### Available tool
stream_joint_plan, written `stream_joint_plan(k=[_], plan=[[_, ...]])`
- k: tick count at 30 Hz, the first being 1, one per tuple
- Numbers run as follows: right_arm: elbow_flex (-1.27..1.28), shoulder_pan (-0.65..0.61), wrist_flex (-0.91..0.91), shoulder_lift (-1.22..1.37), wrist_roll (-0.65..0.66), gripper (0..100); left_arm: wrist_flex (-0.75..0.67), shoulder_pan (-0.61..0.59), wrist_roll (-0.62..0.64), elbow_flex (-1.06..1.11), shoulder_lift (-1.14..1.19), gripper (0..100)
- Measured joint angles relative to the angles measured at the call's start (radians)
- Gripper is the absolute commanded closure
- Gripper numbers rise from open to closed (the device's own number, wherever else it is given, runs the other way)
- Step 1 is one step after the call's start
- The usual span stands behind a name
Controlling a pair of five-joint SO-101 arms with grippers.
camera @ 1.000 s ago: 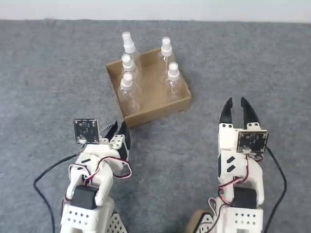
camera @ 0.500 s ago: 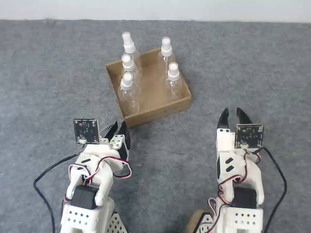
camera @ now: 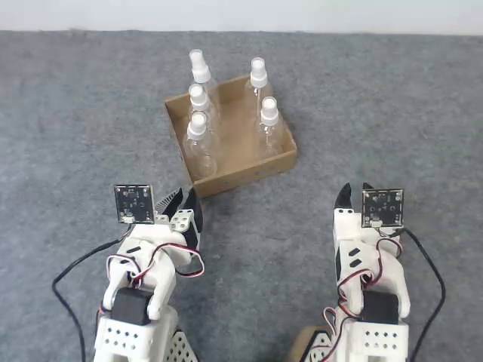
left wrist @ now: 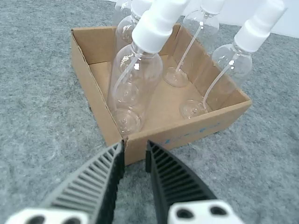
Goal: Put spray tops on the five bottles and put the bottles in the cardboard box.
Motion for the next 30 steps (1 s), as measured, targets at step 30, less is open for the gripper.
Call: stream_joint_plan(k=[30], plan=[[0.0, -0.245, 0.336, 0.0, -0.281, 92.2, 0.0, 0.0, 0.0, 0.0, 0.0, 93]])
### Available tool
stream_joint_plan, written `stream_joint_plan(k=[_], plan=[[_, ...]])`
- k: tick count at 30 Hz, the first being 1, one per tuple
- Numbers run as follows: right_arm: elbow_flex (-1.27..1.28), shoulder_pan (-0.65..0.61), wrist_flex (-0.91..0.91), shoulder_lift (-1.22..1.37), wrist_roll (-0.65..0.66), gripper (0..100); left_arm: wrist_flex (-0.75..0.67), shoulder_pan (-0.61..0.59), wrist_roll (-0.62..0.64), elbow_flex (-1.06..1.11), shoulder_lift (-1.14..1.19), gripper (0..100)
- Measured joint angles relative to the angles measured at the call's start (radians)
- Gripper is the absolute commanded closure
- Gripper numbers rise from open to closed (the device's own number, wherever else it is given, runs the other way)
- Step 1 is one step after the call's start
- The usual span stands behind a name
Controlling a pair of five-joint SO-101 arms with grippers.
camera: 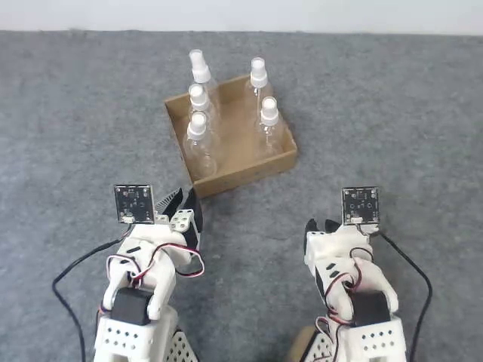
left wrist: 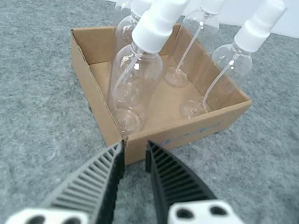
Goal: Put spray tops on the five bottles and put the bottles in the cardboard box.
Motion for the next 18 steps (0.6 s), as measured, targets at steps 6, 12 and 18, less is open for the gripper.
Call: stream_joint_plan(k=[6, 12, 18], plan=[[0.0, -0.002, 0.038, 0.0, -0.003, 92.2, 0.0, 0.0, 0.0, 0.0, 0.0, 93], [0.0, -0.002, 0.124, 0.0, -0.003, 92.2, 0.0, 0.0, 0.0, 0.0, 0.0, 93], [0.0, -0.002, 0.175, 0.0, -0.003, 92.2, 0.0, 0.0, 0.0, 0.0, 0.0, 93]])
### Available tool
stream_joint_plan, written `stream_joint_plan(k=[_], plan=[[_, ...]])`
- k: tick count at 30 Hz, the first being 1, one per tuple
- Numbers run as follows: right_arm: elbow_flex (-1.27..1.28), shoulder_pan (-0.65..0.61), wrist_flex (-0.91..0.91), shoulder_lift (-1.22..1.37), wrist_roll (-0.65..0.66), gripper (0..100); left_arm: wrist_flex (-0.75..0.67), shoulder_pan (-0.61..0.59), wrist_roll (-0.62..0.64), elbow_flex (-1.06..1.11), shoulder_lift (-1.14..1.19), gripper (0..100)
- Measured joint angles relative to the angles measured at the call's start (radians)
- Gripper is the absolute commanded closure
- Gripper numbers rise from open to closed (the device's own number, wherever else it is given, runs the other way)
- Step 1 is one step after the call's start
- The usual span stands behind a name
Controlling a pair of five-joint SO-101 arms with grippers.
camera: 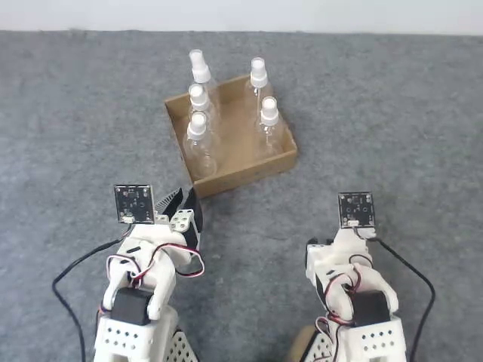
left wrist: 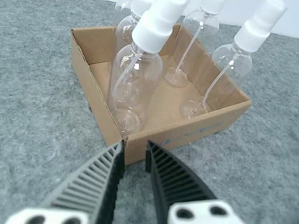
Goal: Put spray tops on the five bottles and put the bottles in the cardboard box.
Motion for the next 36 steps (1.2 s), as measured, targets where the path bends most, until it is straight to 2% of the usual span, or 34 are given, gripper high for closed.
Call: stream_joint_plan(k=[25, 36], plan=[[0.0, 0.0, 0.055, 0.0, 0.055, 92.3, 0.0, 0.0, 0.0, 0.0, 0.0, 93], [0.0, 0.0, 0.055, 0.0, 0.055, 92.0, 0.124, 0.0, 0.0, 0.0, 0.0, 93]])
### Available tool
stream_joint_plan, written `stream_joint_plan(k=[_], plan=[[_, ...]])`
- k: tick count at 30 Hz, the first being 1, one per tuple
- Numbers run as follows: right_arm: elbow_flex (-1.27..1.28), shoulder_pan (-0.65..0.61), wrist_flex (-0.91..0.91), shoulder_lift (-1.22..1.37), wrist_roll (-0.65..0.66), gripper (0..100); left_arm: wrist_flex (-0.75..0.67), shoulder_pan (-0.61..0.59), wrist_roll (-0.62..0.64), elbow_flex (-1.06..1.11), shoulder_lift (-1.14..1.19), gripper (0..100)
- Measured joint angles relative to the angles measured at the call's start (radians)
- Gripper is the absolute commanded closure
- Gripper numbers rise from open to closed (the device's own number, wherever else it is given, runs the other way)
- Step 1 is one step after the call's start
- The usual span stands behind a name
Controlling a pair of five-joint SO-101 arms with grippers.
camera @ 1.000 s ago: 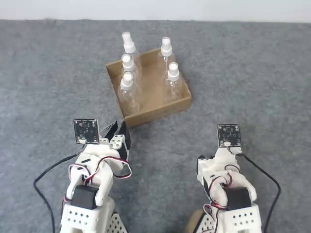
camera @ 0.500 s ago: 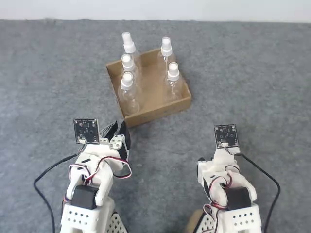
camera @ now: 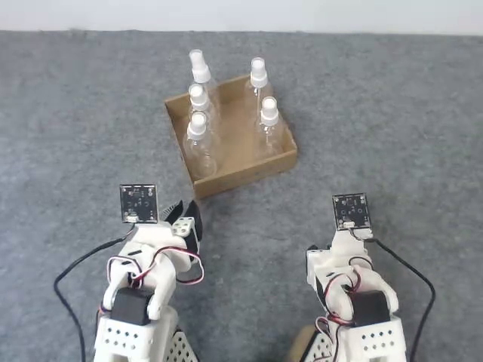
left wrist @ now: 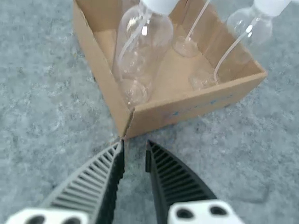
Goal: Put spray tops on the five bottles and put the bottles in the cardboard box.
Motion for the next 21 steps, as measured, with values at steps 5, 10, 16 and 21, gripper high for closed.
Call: stream_joint_plan(k=[5, 10, 16, 21], plan=[[0.0, 0.006, 0.0, 0.0, 0.0, 92.1, 0.035, 0.0, 0.0, 0.0, 0.0, 93], [0.0, 0.02, 0.0, 0.0, 0.002, 92.2, 0.095, 0.0, 0.0, 0.0, 0.0, 93], [0.0, 0.018, 0.0, 0.0, 0.002, 92.2, 0.157, 0.0, 0.0, 0.0, 0.0, 93], [0.0, 0.018, 0.0, 0.0, 0.002, 92.2, 0.235, 0.0, 0.0, 0.0, 0.0, 93]])
